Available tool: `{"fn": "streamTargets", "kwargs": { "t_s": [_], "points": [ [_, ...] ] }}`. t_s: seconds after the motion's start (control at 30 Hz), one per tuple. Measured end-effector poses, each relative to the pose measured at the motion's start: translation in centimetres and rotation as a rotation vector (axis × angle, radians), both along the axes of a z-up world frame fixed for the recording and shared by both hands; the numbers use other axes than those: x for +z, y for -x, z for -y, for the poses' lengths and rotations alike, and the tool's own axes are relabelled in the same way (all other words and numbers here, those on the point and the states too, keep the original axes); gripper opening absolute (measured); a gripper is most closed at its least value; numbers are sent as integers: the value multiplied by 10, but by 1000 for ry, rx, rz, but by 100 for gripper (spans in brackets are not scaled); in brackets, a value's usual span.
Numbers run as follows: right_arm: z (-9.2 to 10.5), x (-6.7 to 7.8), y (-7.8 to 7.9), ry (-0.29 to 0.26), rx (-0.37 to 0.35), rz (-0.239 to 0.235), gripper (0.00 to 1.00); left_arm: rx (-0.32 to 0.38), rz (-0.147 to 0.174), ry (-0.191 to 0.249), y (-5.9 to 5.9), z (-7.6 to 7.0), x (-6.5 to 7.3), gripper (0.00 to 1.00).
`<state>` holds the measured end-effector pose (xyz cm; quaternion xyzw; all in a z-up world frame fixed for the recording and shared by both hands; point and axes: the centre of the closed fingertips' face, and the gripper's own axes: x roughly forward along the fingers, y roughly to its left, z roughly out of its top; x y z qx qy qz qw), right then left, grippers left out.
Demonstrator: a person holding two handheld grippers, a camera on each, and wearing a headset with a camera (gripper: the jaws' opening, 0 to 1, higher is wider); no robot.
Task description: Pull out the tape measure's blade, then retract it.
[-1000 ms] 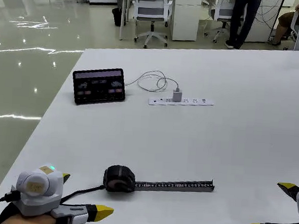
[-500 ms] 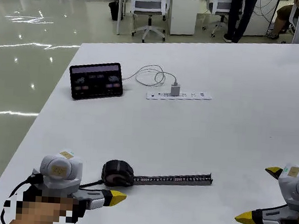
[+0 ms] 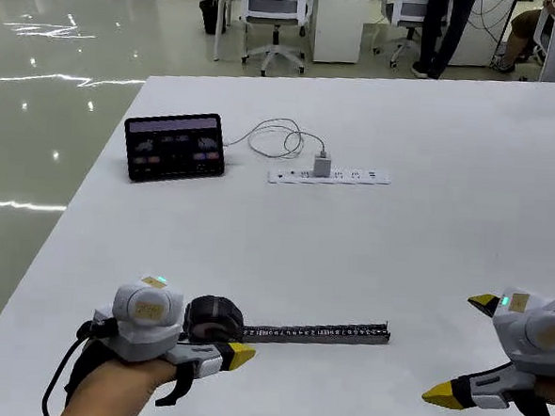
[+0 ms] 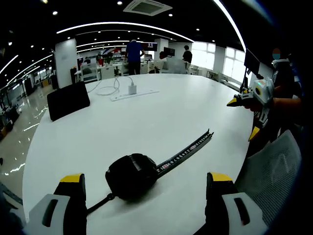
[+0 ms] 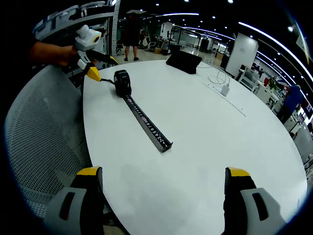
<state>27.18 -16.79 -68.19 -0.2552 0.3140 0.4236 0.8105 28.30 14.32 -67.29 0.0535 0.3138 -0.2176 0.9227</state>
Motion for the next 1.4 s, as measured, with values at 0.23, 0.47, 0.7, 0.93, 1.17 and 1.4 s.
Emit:
{"fn": "streamTargets", "kwargs": {
  "t_s": [0.23,0.47,0.7,0.93,1.17,1.4],
  "points": [
    [-8,-1,-7,30,62,-12,98,61,-9,37,-7,2,-5,99],
    [-19,-2,-15,58,134,-27,97,169,21,97,-17,4,2,98],
    [-31,-2,-25,90,190,-33,96,175,31,71,-22,7,-3,100],
    [-41,-7,-32,126,251,-57,95,165,40,72,-28,11,-15,100],
    [-48,-20,-34,163,300,-89,93,172,29,73,-29,9,-29,100],
    [-54,-32,-36,198,350,-119,90,229,36,105,-32,4,-31,100]
  ]
}}
